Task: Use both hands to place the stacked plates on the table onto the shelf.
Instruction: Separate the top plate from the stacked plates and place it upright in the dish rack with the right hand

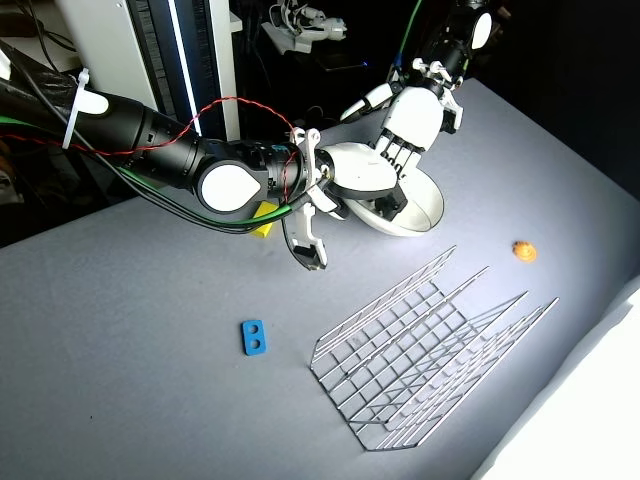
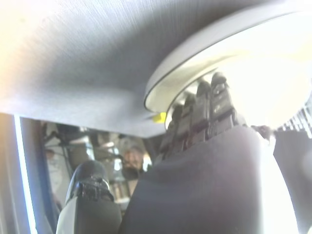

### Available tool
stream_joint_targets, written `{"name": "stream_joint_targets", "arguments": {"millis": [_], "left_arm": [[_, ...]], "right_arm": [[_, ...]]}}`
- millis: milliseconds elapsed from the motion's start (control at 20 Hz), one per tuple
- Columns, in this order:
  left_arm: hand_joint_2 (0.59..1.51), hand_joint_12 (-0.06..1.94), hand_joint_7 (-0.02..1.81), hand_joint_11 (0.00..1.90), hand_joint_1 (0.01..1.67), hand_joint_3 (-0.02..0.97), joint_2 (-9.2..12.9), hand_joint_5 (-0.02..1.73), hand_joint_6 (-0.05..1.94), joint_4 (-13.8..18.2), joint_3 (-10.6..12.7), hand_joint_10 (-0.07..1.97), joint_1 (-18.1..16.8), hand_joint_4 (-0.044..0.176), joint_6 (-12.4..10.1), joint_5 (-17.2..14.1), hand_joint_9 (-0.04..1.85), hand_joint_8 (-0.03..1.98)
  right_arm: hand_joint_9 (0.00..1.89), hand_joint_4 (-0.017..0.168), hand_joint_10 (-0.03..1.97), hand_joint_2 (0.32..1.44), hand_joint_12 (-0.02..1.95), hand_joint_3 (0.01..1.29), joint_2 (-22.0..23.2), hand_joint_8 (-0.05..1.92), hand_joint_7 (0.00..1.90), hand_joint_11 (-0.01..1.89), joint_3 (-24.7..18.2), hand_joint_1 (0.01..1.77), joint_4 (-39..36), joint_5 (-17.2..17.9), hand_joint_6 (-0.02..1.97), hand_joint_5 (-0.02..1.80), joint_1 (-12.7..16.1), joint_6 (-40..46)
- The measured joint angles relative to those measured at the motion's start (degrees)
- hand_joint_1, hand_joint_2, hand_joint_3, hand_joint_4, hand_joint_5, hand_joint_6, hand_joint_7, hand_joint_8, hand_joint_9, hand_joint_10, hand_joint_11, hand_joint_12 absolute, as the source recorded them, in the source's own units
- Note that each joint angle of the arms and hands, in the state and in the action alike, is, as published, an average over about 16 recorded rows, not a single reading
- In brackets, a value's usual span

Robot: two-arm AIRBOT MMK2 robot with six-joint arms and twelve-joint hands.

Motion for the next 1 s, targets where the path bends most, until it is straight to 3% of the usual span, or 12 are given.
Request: {"name": "stream_joint_targets", "arguments": {"millis": [200,400,1000], "left_arm": [[1.077,0.00,0.02,0.01,0.01,0.017,0.5,0.03,-0.01,-3.0,1.5,0.01,-0.7,0.002,0.0,-0.2,0.01,0.00],[1.077,0.00,0.02,0.01,0.01,0.017,1.3,0.04,0.01,-6.4,3.2,0.01,-1.8,0.003,0.1,-0.5,0.01,0.01],[1.085,0.00,0.03,0.01,0.01,0.018,3.5,0.06,0.02,-12.9,8.4,0.01,-6.0,0.001,0.0,1.3,0.02,0.02]], "right_arm": [[0.85,-0.005,0.88,0.96,1.21,0.01,-0.1,0.76,0.85,0.80,0.0,1.21,0.0,0.9,0.95,0.76,-0.1,0.0],[0.87,-0.004,1.05,0.95,1.18,0.01,-0.2,0.85,0.86,0.84,-0.1,1.21,0.1,1.4,1.02,0.78,-0.1,0.1],[0.93,0.001,1.06,0.96,1.15,0.01,1.6,0.86,0.93,0.85,-2.6,1.26,0.3,1.8,1.07,0.82,1.5,-1.6]]}}
